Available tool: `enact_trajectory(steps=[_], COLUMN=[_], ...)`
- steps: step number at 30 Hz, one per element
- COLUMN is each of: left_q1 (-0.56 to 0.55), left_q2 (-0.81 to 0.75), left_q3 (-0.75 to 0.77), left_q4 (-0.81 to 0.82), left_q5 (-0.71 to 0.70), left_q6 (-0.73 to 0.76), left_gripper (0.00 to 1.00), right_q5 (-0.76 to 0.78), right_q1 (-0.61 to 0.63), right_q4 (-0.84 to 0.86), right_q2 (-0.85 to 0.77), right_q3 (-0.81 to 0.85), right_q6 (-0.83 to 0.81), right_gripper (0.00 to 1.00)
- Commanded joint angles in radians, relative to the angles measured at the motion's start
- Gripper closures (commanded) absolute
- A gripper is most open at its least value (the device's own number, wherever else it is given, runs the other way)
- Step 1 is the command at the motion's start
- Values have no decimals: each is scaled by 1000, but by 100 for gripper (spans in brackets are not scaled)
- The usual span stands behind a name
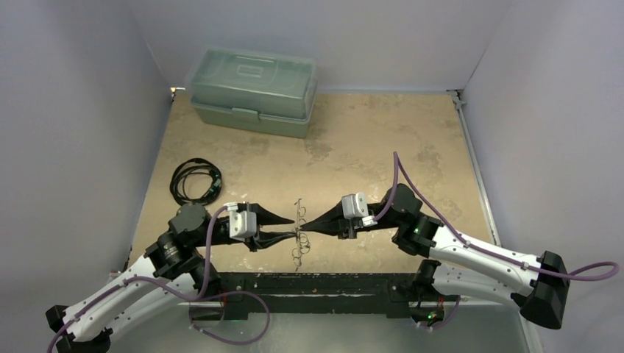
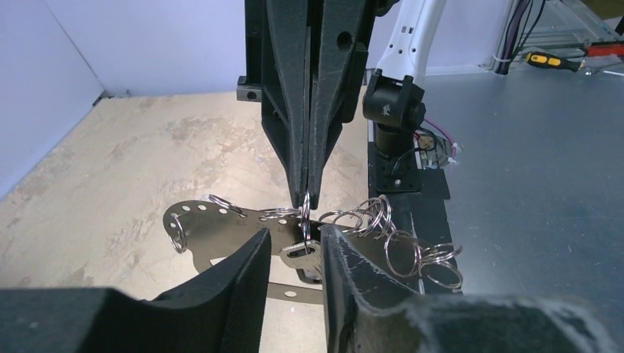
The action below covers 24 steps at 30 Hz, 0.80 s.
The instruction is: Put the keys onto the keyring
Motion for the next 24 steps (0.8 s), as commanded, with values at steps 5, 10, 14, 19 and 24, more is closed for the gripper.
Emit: enact_trajectory(steps=[5,10,14,19,24], left_q1=[-3,-3,-2,-3,-2], left_q2=[34,44,54,62,63], left_q3=[-2,1,4,8,8], left_q4=[24,24,23,16,16], left_q5=[46,57,66,65,65], left_q6=[9,10,9,8,5], left_gripper=[79,90,100,100,100], right_q5=[-23,-24,-24,-20,-15], right_q1=[1,1,1,1,1], right_q4=[58,51,48,48,55], right_q2=[-25,-25,-23,-32,-54], right_q3=[4,8,9,8,0], right_q6=[10,9,8,8,8], right_gripper=[100,100,100,100,100])
